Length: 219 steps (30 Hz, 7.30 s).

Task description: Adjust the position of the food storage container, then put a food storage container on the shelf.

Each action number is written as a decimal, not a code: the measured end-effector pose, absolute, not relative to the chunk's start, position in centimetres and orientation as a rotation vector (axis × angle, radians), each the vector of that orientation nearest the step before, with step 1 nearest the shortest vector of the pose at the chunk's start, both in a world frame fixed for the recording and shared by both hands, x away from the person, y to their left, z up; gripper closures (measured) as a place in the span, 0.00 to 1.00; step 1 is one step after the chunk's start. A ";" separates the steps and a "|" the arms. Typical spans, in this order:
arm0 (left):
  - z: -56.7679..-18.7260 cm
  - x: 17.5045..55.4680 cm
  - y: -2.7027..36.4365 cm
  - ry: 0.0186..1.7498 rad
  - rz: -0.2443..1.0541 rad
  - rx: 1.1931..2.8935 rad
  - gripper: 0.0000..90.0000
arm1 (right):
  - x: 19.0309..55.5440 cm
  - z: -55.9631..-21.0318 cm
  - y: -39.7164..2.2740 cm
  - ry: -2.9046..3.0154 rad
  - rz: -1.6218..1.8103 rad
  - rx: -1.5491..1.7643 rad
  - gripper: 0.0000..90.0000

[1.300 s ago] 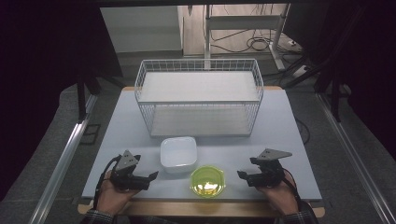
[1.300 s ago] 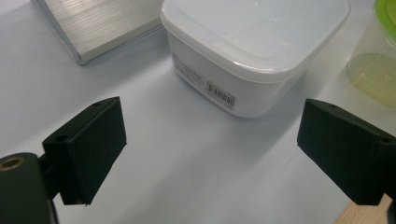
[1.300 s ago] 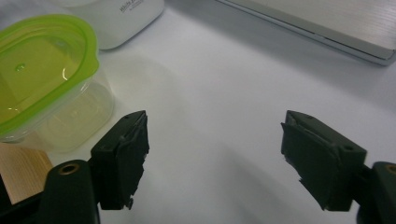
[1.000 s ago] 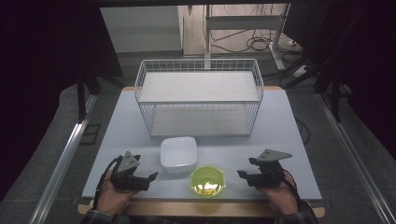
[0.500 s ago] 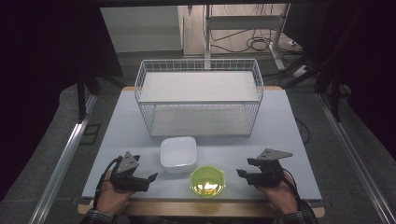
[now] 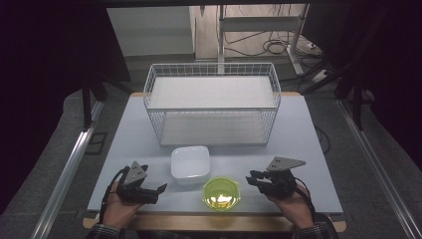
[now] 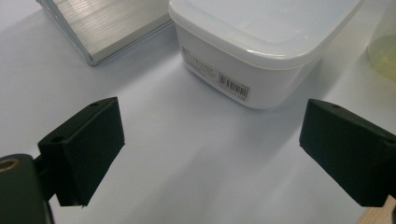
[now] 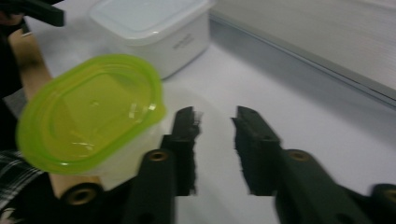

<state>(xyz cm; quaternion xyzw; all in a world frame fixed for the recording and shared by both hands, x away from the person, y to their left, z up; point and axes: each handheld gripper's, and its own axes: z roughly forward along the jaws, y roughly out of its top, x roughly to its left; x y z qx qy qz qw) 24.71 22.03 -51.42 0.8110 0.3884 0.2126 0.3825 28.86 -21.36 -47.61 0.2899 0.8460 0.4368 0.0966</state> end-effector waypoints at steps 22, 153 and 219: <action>-51.6 24.7 21.9 0.976 0.543 2.082 0.06 | 27.4 -47.1 -11.4 2.781 1.283 0.526 1.00; -52.6 32.3 18.1 1.025 0.356 2.121 0.99 | 34.0 -50.8 -12.9 2.557 1.157 0.872 1.00; -51.1 26.8 16.7 0.931 0.354 2.046 0.02 | 29.3 -48.8 -19.4 2.423 1.278 0.972 0.21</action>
